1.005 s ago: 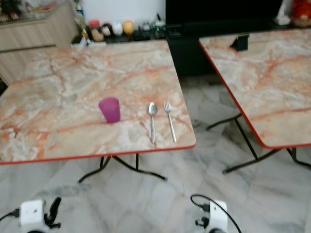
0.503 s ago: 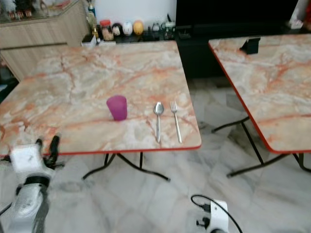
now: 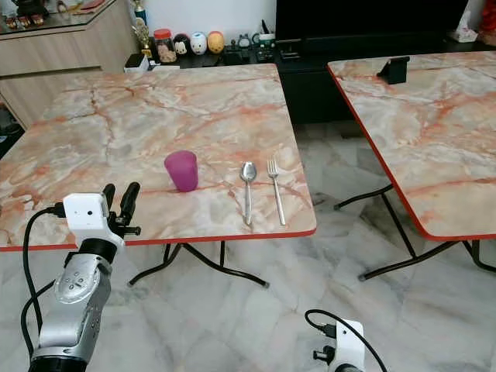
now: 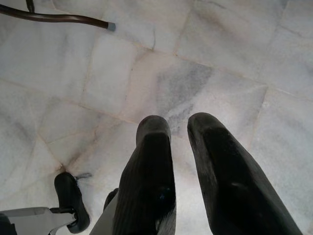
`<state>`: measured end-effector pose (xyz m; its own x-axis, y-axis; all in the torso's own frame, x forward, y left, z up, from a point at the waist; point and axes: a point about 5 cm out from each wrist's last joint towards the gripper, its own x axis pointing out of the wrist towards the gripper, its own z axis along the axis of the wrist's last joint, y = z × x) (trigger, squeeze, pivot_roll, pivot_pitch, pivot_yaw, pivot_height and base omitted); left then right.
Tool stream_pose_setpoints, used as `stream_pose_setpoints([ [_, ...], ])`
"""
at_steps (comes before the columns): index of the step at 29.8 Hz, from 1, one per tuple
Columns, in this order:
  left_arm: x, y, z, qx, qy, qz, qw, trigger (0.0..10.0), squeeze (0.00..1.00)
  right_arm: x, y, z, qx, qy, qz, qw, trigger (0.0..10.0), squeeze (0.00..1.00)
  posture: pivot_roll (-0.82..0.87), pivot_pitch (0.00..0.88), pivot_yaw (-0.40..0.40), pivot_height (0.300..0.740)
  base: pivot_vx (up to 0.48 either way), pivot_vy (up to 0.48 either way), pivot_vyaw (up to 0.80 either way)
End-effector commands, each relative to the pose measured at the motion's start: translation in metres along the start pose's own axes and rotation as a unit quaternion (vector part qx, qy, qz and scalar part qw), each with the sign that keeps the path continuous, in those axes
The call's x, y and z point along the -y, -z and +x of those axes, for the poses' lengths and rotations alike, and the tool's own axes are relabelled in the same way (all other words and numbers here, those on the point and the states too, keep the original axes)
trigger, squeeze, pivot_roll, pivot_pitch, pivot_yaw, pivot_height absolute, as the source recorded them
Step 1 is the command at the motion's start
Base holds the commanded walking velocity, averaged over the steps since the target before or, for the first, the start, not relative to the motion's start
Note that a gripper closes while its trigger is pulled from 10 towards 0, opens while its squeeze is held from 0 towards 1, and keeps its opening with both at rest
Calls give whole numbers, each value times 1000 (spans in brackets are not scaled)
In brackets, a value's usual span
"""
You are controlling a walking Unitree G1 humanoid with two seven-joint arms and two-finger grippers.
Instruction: Setting the table
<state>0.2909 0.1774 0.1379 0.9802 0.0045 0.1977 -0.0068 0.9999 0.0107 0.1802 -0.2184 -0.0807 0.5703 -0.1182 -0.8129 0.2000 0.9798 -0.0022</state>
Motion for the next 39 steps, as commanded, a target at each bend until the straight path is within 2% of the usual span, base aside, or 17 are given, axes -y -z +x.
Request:
stream_pose_setpoints([
  [1, 1, 1, 0, -5, 1, -2, 1000, 10000, 0, -2, 4, 0, -7, -1, 4, 1000, 10000, 0, -24, 0, 50, 740, 266, 0, 0],
  [26, 5, -2, 3, -1, 10, -18, 1000, 10000, 0, -1, 3, 0, -8, -2, 2, 1000, 10000, 0, -23, 0, 48, 740, 354, 0, 0],
  [30, 4, -5, 4, 5, 9, -20, 1000, 10000, 0, -2, 3, 0, -8, -3, 1, 1000, 10000, 0, -23, 0, 49, 740, 0, 0, 0],
  [33, 0, -17, 8, 18, -2, -29, 999, 10000, 0, -2, 3, 0, -9, -4, 1, 1000, 10000, 0, -24, 0, 49, 740, 0, 0, 0],
  [35, 3, -29, 11, 31, 11, -39, 999, 10000, 0, -2, 3, 0, -9, -4, 0, 1000, 10000, 0, -24, 0, 49, 740, 0, 0, 0],
  [36, 4, -36, 12, 27, 20, -50, 998, 10000, 0, -2, 4, 0, -10, -4, -1, 1000, 10000, 0, -19, 0, 52, 740, 0, 0, 0],
  [39, -1, -38, 12, 5, 27, -56, 998, 10000, 0, -2, 4, 0, -15, -4, -11, 1000, 10000, 0, -19, 0, 55, 740, 0, 0, 0],
])
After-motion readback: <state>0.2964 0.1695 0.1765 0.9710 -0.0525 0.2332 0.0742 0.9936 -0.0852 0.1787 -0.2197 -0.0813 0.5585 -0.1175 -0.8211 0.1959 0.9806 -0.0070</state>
